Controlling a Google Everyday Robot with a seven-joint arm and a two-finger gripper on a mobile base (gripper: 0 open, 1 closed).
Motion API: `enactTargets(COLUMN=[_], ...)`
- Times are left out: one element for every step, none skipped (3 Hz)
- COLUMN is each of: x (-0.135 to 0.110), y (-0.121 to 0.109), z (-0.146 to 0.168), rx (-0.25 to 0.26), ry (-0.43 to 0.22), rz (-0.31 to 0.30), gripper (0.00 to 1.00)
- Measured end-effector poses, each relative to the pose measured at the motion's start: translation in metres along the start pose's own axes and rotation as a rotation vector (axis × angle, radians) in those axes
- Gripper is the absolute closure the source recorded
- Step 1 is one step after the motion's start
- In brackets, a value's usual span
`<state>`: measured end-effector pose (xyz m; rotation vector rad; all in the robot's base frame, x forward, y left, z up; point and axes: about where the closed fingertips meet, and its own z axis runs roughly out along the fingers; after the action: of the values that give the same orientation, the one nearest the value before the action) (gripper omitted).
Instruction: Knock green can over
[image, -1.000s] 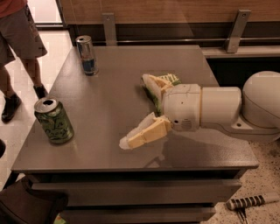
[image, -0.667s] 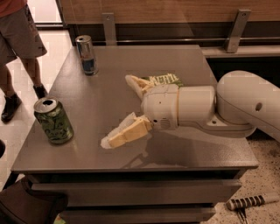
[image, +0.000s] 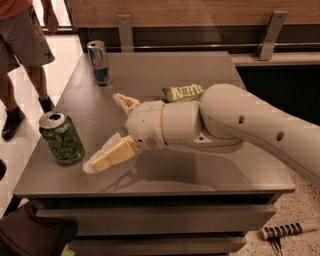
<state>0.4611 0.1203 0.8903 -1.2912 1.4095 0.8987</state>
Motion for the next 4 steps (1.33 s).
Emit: enactTargets(x=[-0.003, -0.009, -0.011, -0.012], y=[0.002, 0.010, 0.019, 0.021], z=[0.031, 0.061, 0.079, 0.082], rx=[-0.026, -0.056, -0.076, -0.081], ry=[-0.027, -0.067, -0.102, -0.107], rz=[0.002, 0.003, 0.004, 0.002], gripper=[0.00, 0.00, 0.15, 0.38])
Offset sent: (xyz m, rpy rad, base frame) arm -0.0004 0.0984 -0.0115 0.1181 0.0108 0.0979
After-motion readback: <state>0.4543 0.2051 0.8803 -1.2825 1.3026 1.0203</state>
